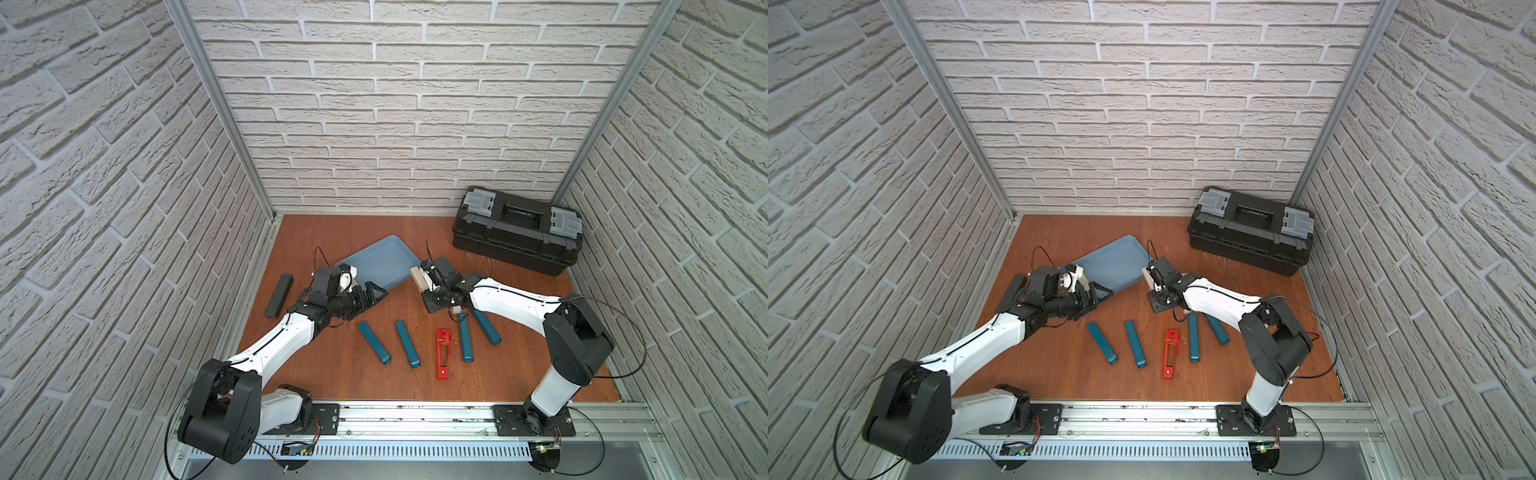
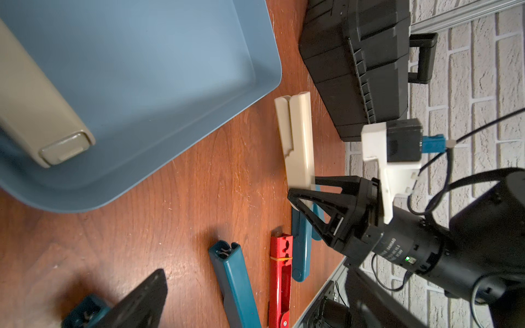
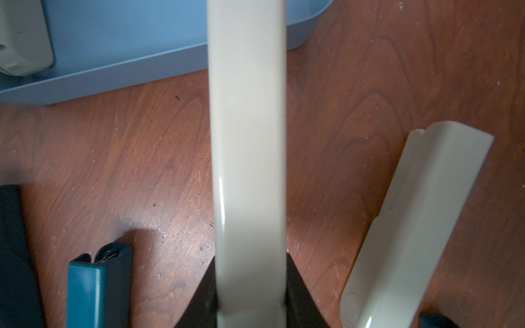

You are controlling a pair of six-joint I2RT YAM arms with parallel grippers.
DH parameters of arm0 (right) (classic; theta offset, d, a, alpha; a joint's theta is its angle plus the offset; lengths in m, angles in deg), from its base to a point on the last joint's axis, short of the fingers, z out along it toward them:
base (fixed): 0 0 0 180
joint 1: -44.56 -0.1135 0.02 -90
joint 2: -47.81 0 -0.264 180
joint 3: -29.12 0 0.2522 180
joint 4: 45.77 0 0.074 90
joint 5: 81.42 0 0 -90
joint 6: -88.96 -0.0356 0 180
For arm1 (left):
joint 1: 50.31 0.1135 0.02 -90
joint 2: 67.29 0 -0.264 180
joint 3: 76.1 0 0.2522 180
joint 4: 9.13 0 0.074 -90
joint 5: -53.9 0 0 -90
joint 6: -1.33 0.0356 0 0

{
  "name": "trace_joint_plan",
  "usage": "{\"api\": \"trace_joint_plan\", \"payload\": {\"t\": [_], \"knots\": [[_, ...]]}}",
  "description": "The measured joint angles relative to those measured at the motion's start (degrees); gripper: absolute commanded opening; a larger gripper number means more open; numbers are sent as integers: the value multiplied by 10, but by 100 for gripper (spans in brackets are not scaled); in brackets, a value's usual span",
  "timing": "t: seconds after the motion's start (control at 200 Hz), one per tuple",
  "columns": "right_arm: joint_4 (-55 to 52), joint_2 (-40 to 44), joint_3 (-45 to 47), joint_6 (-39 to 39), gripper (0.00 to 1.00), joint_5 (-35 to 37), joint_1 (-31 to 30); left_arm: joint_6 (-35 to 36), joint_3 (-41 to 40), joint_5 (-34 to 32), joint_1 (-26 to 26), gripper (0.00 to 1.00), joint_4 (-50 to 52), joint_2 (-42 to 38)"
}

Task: Put the pruning pliers into the storage box
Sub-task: Pick up the pruning pliers from the center of the board, then place the pruning pliers in the storage box.

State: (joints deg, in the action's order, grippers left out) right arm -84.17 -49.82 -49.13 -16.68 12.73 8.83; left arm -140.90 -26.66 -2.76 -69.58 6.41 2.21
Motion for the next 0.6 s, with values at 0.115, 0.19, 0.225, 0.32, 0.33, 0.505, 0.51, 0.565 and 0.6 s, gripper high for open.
{"api": "trace_joint_plan", "payload": {"t": [0.115, 0.19, 0.225, 0.32, 0.33, 0.505, 0.51, 0.565, 0.6], "knots": [[-1, 8, -8, 8, 3, -14, 0, 7, 1, -6, 0, 98, 12, -11], [0, 8, -22, 16, 3, -23, 0, 12, 5, -10, 2, 98, 19, -19], [2, 8, -28, 20, 3, -28, 0, 14, 6, -12, 4, 98, 22, -23], [7, 8, -47, 31, 3, -49, 0, 19, 7, -13, 10, 98, 30, -31], [7, 8, -48, 31, 3, -50, 0, 20, 7, -14, 11, 98, 31, -32], [9, -29, -128, 43, 3, -84, 0, 27, 8, -20, 35, 98, 53, -43], [9, -30, -130, 44, 3, -85, 0, 27, 8, -20, 36, 98, 54, -44], [11, -50, -156, 47, 3, -92, 0, 28, 8, -21, 47, 98, 61, -52], [10, -63, -172, 48, 3, -96, -1, 30, 8, -20, 56, 98, 65, -59]]}}
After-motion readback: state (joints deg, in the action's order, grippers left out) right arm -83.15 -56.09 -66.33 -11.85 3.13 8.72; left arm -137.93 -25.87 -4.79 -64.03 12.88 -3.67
